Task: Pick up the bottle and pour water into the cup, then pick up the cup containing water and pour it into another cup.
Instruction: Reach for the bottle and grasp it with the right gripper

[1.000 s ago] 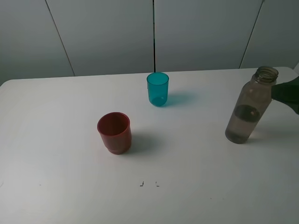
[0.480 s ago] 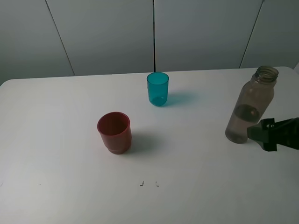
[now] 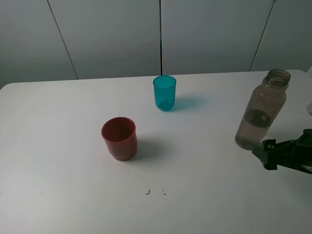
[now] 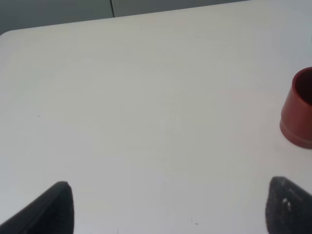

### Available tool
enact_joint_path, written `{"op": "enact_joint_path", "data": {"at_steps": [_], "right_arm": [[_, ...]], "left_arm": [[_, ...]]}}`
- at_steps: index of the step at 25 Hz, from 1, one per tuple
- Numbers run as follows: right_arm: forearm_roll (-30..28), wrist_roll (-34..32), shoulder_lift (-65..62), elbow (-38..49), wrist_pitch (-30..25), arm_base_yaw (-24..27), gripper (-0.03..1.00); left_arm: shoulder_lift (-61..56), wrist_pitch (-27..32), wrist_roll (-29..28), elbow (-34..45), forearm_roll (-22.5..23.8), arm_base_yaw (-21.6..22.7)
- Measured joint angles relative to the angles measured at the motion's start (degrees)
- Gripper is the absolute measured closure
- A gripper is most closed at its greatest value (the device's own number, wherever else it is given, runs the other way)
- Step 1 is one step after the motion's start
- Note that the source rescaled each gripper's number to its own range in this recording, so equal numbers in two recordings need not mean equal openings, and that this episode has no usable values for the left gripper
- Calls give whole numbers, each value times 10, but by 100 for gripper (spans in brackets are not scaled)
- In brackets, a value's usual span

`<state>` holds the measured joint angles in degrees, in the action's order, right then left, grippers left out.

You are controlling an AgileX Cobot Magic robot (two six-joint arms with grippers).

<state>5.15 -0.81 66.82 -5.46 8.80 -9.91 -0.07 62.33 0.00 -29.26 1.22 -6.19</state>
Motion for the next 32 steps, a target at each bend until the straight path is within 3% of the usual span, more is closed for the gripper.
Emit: {"op": "enact_joint_path", "data": {"at_steps": [14,19,32], "right_arm": [[-27,2,153,7,213,0,-3],[-30,2,187,23,319,0,-3],[-46,8,247,26,417,0,-3]], "left_arm": [[0,0,0,0,0,0],[0,0,0,0,0,0],[0,0,0,0,0,0]]}}
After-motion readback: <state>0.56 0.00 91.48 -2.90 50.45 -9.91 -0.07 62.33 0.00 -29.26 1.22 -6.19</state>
